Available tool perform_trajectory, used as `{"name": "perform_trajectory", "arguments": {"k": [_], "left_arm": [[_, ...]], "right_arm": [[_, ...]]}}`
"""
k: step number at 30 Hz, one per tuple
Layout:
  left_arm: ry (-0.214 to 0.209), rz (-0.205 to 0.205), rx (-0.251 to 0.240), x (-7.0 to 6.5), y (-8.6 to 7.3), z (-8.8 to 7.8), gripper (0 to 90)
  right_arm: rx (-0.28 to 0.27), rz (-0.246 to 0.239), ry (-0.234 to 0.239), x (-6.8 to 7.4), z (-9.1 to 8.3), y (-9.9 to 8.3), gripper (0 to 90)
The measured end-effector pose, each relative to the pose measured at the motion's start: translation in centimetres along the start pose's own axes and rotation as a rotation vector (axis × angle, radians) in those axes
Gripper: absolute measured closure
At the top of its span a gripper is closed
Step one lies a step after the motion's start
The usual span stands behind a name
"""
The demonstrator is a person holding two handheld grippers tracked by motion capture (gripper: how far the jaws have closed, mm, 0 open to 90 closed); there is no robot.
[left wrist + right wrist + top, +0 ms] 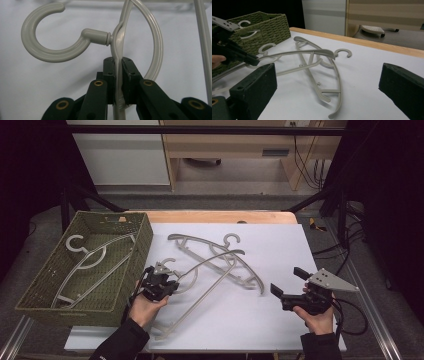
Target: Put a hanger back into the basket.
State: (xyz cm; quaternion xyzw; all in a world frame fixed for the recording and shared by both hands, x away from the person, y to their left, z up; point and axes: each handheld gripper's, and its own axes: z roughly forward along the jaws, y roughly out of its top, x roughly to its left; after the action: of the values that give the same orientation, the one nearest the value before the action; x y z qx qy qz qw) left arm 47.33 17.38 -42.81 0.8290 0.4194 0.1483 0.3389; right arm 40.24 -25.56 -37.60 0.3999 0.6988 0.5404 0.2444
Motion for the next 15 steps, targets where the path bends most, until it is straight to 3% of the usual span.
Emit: {"name": "perform_trajectory", "arguments": {"k": [4, 12, 15], "left_arm": [[0.010, 0.012, -0.052, -0.2, 0.6, -1.8, 82.3], [0.023, 0.057, -0.094, -0.4, 1.5, -4.6, 82.3], [0.022, 0.051, -0.114, -0.5, 1.7, -5.1, 82.3]], "right_arm": [[-0.004, 0.001, -0.004, 0.0, 0.0, 0.0, 1.7], [-0.008, 0.002, -0.008, -0.2, -0.2, 0.0, 1.6], [-0.008, 0.001, -0.009, -0.2, -0.3, 0.1, 1.6]]}}
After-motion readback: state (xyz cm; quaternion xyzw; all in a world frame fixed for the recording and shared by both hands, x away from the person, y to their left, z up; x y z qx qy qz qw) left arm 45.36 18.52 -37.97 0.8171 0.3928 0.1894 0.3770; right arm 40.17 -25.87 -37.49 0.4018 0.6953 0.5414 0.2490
